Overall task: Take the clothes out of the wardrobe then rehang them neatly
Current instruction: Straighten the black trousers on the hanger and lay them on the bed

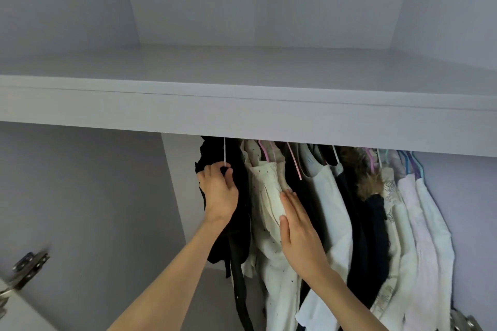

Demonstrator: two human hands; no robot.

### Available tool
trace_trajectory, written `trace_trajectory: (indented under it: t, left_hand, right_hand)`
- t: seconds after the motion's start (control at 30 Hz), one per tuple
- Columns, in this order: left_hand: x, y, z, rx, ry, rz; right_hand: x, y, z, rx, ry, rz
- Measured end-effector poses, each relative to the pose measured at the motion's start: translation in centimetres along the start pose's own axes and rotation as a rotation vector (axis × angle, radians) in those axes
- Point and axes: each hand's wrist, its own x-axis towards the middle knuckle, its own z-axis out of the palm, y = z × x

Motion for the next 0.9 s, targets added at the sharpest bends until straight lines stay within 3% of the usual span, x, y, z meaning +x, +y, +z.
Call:
trace_trajectory:
  t: [0.2,0.3,0.4,0.47,0.57,0.63,0.73,0.9]
  left_hand:
    - [-3.0,-0.7,-3.8,-0.072,-0.028,0.129]
    - [-5.8,-2.2,-5.3,-0.046,-0.051,0.098]
    - [-8.1,-3.5,-6.6,-0.018,-0.066,0.05]
    - [-9.6,-4.2,-7.3,0.008,-0.076,0.019]
    - [-12.0,-4.7,-8.2,0.051,-0.109,0.021]
    - [-13.2,-5.1,-9.2,0.066,-0.125,0.026]
    - [-14.0,-5.9,-10.9,0.124,-0.138,0.028]
    - [-15.1,-6.6,-14.0,0.234,-0.169,0.212]
  right_hand:
    - [0.5,-0.9,0.1,0.059,0.069,-0.007]
    - [1.3,-2.9,-0.1,0.047,0.121,-0.134]
    - [2.2,-6.8,-0.3,0.178,0.032,-0.221]
    - [3.0,-9.3,0.4,0.412,-0.112,-0.03]
    - [5.5,-12.3,2.1,0.944,-0.407,0.577]
    - [6.5,-13.7,3.2,1.266,-0.473,0.864]
    - [6.6,-14.9,4.7,1.234,-0.494,0.943]
    - [5.3,-16.1,6.0,1.091,-0.654,0.972]
